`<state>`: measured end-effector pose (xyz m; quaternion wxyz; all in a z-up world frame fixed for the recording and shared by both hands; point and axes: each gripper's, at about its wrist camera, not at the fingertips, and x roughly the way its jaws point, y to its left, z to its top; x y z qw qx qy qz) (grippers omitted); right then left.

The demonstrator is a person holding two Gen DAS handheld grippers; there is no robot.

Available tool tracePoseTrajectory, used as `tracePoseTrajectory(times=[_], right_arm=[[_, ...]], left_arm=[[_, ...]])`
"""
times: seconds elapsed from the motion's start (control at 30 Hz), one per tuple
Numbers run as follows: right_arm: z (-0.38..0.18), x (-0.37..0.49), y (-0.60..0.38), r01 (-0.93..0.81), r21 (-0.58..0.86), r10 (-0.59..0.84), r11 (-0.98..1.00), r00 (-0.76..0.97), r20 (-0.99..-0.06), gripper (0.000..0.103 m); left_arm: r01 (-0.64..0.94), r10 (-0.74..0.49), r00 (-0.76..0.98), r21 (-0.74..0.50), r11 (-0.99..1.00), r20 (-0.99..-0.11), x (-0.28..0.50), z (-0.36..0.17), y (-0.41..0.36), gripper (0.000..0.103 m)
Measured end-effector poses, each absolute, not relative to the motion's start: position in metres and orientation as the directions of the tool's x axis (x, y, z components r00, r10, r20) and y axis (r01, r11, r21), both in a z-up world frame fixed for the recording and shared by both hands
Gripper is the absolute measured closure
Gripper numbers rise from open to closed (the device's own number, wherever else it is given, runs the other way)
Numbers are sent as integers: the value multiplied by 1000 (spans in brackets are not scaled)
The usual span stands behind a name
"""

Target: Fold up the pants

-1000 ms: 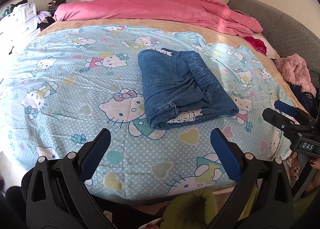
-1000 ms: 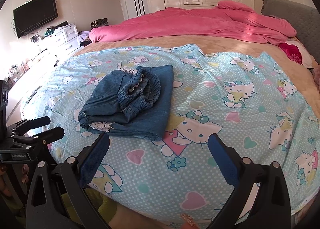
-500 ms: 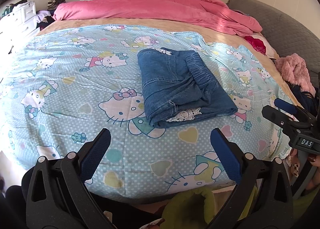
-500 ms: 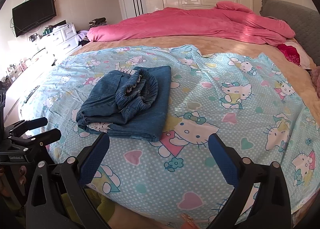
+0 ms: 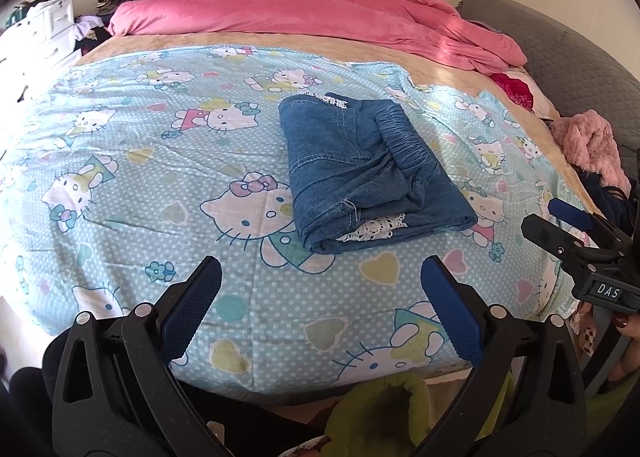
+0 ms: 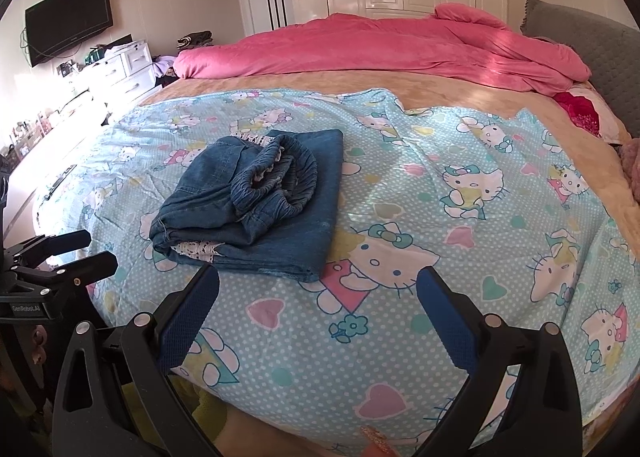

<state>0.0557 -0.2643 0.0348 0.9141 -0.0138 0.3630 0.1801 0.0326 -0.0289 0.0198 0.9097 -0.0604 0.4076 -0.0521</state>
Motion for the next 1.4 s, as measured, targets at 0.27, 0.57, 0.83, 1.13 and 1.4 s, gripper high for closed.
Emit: tracePoseTrajectory(times=[0.27, 0.57, 0.83, 1.13, 1.4], right_arm=[[32, 59, -265, -327, 96, 303, 940, 674, -674, 4], [26, 64, -266, -311, 88, 284, 946, 671, -685, 4], [18, 73, -270, -291, 87, 268, 953, 666, -696, 4], [8, 114, -327, -98, 96, 138, 990, 708, -693, 4], [-7, 224, -489, 339, -94, -305, 936, 647, -698, 4]], left_arm=[[51, -149, 660, -154, 987, -736, 33, 20, -29, 9], [43, -147, 660, -158, 987, -737, 37, 21, -21, 9], [4, -109, 662, -142, 990, -741, 43, 19, -8, 9], [-138, 2, 604, -102, 985, -797, 96, -3, 74, 9], [-368, 192, 475, 5, 930, -859, 191, -38, 206, 9]])
